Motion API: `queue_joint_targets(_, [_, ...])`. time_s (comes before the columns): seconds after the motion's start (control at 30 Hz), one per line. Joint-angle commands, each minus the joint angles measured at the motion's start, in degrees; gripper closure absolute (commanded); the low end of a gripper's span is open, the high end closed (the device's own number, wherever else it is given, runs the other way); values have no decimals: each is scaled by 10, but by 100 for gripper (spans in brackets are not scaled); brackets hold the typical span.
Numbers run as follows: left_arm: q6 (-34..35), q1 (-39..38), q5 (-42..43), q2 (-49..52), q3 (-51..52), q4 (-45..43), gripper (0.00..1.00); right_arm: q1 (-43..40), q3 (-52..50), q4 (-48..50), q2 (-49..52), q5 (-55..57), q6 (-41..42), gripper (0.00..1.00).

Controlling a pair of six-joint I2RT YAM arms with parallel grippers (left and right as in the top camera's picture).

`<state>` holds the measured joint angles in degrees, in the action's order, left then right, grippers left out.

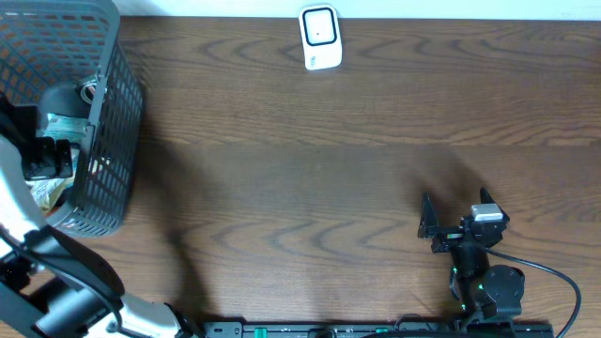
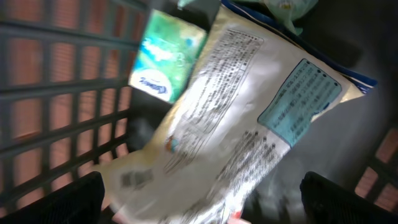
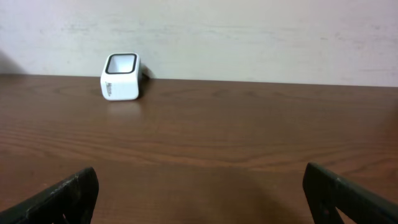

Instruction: Scan the item barcode

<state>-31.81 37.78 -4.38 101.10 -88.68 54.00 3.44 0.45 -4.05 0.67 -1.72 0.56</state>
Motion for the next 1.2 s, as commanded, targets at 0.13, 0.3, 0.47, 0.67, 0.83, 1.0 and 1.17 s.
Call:
queue_joint_targets(0.13, [-12,1,10,63,-2,3,3,-5,-1,-2,-3,-3,-2,1])
queue_joint_targets(0.3, [-16,1,10,85,-2,3,3,-5,-1,-2,-3,-3,-2,1])
queue_joint_targets(0.47, [-21,1,7,103,-2,-6,8,-5,-1,-2,-3,-3,-2,1])
queue_joint_targets(0.67, [-20,4,7,112,-2,-40,30,-5,-1,-2,-3,-3,-2,1])
queue_joint_targets(0.83, [-20,8,8,118,-2,-47,35,-5,-1,-2,-3,-3,-2,1])
queue_joint_targets(1.0, [-11,8,8,122,-2,-49,61,-5,-1,-2,-3,-3,-2,1])
queue_joint_targets(1.17, [-2,8,15,122,-2,-49,81,-5,-1,-2,-3,-3,-2,1])
